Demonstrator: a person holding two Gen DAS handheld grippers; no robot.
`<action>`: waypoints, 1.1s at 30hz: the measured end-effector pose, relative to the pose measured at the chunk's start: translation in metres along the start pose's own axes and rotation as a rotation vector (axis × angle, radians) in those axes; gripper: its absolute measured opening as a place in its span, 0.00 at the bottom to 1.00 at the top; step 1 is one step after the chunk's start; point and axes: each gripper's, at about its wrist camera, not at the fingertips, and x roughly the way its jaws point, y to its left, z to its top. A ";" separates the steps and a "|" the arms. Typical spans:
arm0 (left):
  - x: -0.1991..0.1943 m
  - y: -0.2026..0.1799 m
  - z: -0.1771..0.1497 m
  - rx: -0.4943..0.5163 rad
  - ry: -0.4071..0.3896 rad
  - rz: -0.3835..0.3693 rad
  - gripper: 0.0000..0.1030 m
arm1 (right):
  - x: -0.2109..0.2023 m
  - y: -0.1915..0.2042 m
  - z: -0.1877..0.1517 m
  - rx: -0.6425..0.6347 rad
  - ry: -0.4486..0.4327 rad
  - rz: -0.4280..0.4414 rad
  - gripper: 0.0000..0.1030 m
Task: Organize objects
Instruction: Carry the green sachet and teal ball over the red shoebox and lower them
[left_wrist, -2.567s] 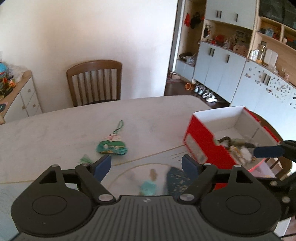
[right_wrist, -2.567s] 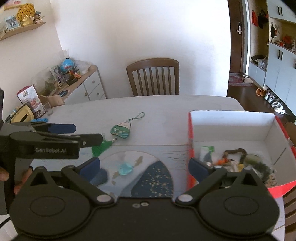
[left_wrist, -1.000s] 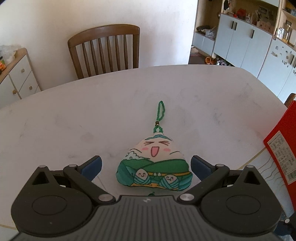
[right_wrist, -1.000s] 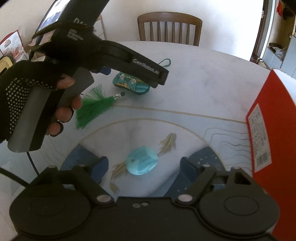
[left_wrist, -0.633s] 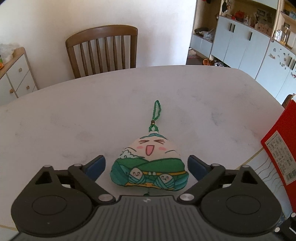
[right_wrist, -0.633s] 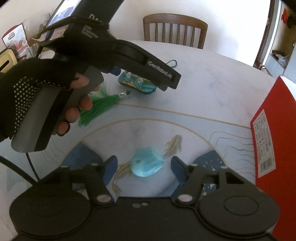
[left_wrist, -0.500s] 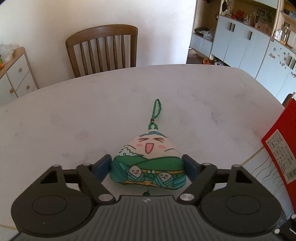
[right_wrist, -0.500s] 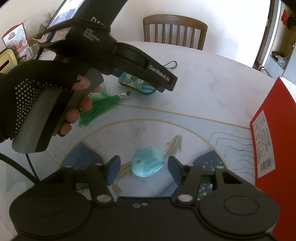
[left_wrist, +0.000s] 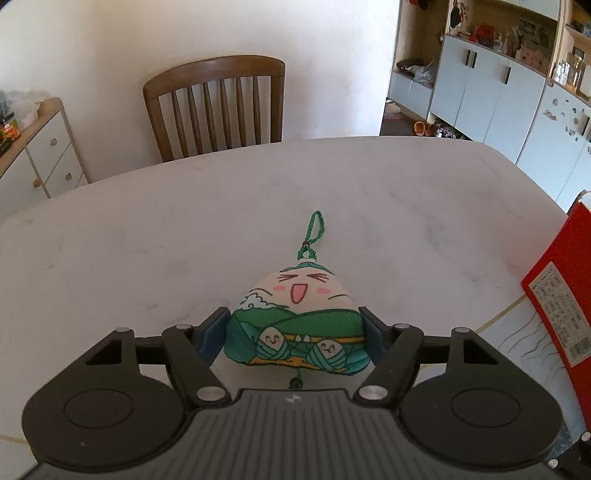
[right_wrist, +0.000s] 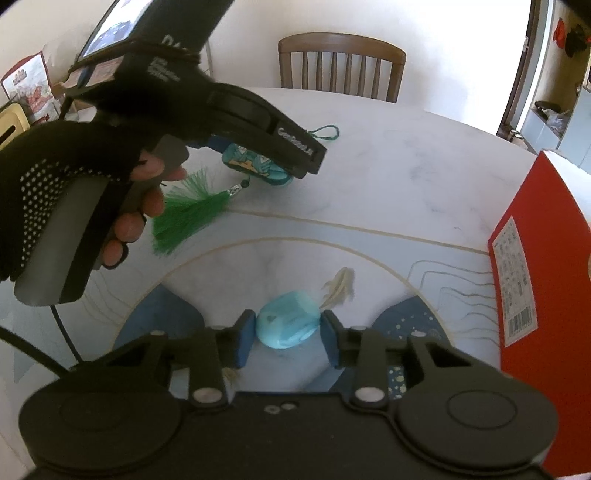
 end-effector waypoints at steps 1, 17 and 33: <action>-0.004 0.000 0.000 -0.003 0.001 -0.004 0.71 | -0.003 -0.001 0.000 0.004 -0.003 0.002 0.35; -0.099 -0.026 0.003 0.032 -0.042 -0.061 0.71 | -0.090 -0.021 0.010 0.087 -0.071 0.043 0.35; -0.188 -0.078 -0.009 0.055 -0.070 -0.096 0.71 | -0.166 -0.068 0.002 0.106 -0.144 0.056 0.35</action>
